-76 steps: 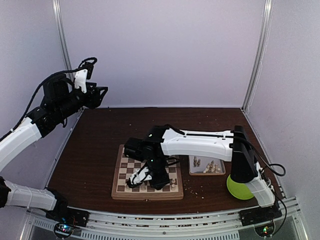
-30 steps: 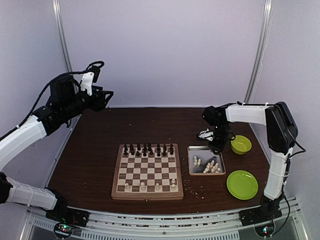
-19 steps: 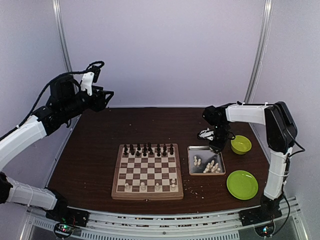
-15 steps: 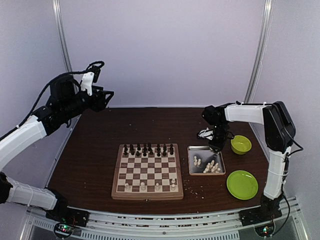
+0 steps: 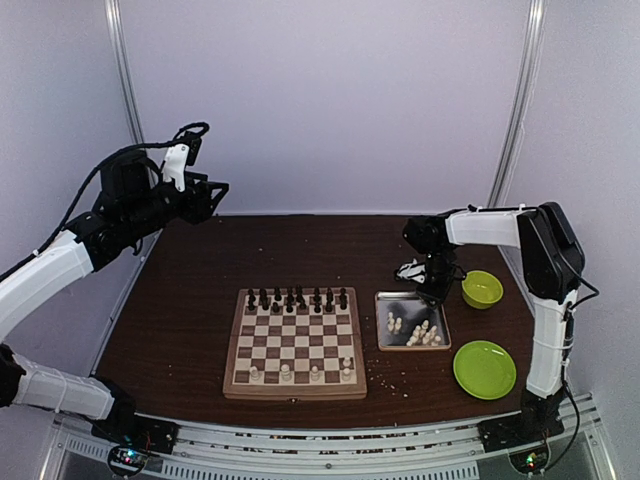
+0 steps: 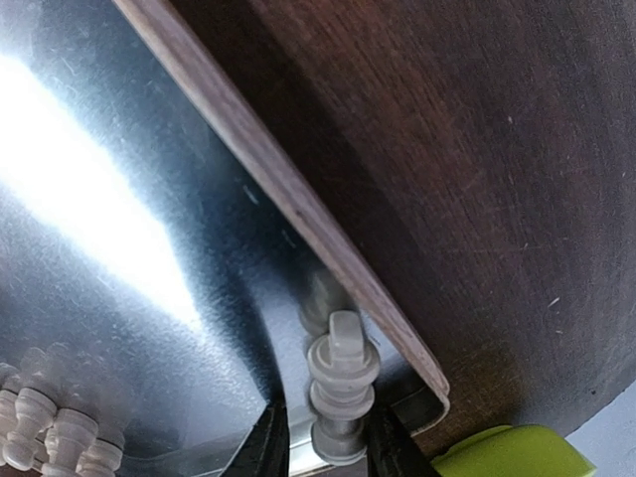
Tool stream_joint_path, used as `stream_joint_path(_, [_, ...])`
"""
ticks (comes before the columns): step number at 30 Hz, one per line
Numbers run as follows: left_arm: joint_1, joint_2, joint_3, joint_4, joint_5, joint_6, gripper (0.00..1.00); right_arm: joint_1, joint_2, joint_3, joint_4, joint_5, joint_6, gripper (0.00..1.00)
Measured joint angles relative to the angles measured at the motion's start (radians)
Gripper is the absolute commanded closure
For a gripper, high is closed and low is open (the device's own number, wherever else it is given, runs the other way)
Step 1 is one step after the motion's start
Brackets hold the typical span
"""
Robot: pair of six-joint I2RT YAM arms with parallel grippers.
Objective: Set up the chess pieces on the board
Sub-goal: Pick up the queen from the storage box.
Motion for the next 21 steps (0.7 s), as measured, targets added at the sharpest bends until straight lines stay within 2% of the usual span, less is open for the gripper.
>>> stream_joint_path(8, [0.000,0.003,0.000,0.000,0.005,-0.003,0.43,-0.001,0.000,-0.003,-0.022,-0.005,0.000,0.80])
stream_joint_path(13, [0.000,0.005,0.000,0.000,0.007,-0.006,0.43,-0.001,0.000,-0.011,-0.030,-0.006,0.000,0.73])
stream_joint_path(21, [0.000,0.007,0.000,0.000,0.008,-0.010,0.43,-0.001,0.002,-0.021,-0.053,-0.004,-0.012,0.87])
